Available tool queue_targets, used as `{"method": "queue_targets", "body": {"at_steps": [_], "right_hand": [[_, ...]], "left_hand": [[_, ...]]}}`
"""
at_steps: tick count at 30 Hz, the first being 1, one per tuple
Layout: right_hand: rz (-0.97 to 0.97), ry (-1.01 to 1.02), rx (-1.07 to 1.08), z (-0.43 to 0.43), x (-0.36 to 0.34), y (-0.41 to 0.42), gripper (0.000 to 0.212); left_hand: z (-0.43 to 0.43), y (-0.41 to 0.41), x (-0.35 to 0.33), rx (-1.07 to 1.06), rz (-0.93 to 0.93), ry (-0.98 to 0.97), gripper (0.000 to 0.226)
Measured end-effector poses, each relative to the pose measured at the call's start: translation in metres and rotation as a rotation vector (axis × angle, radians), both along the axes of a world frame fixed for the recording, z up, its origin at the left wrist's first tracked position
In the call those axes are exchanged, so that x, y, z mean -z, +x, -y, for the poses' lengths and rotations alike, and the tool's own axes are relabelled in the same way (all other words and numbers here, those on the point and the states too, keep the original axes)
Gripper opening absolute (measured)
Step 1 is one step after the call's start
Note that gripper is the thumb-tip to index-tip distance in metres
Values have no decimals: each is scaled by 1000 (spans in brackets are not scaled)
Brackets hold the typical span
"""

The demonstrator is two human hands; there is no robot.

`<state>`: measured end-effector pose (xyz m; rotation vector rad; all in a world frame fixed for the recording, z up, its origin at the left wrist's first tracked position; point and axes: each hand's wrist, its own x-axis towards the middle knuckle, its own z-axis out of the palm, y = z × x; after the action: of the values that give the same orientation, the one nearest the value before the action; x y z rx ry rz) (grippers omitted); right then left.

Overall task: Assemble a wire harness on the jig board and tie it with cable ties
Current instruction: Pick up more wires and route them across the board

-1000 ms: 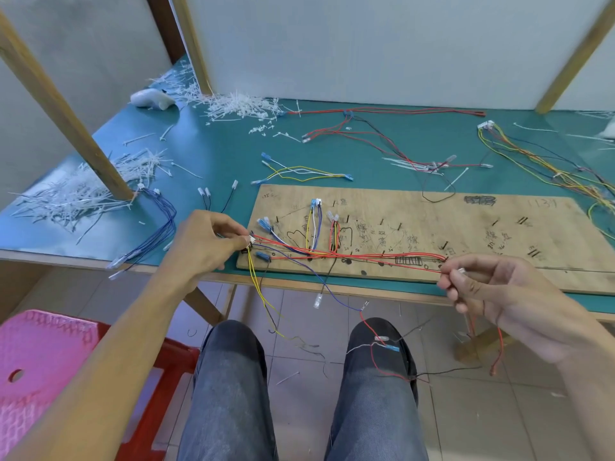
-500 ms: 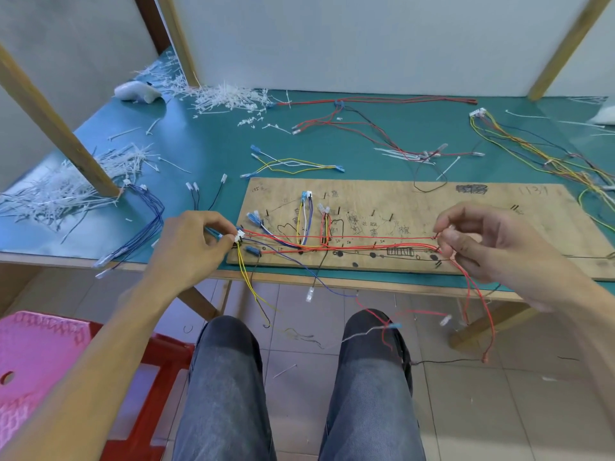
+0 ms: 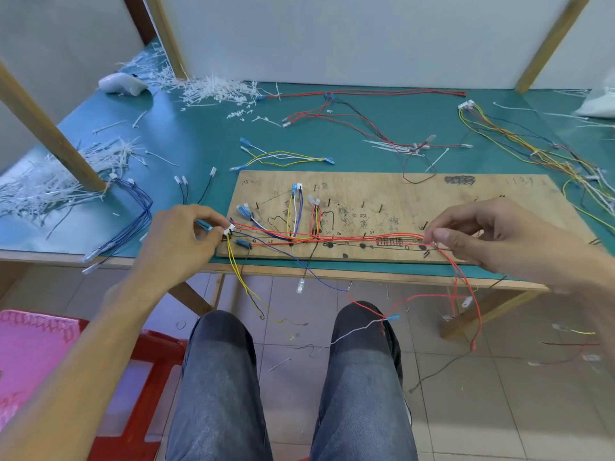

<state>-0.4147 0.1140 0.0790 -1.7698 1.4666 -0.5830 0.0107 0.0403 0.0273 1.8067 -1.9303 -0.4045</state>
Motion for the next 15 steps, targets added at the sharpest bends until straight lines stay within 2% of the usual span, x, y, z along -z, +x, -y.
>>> {"method": "queue_targets", "body": {"at_steps": [2, 4, 6, 8, 12, 15], "right_hand": [[-183, -126, -35, 2, -12, 3, 14], [-358, -382, -47, 1, -23, 11, 12], [-321, -553, -9, -1, -28, 22, 8], [-174, -518, 40, -3, -25, 27, 10], [-60, -259, 76, -8, 2, 21, 16], [4, -142, 161, -11, 21, 14, 6]], "left_hand": [[-1, -1, -1, -4, -4, 8, 17], [-2, -2, -2, -1, -8, 9, 16], [-3, -1, -2, 0, -12, 2, 16], [-6, -1, -1, 2, -14, -16, 17], [-10, -4, -1, 55, -8, -14, 19], [-15, -9, -4, 41, 163, -113, 26]]}}
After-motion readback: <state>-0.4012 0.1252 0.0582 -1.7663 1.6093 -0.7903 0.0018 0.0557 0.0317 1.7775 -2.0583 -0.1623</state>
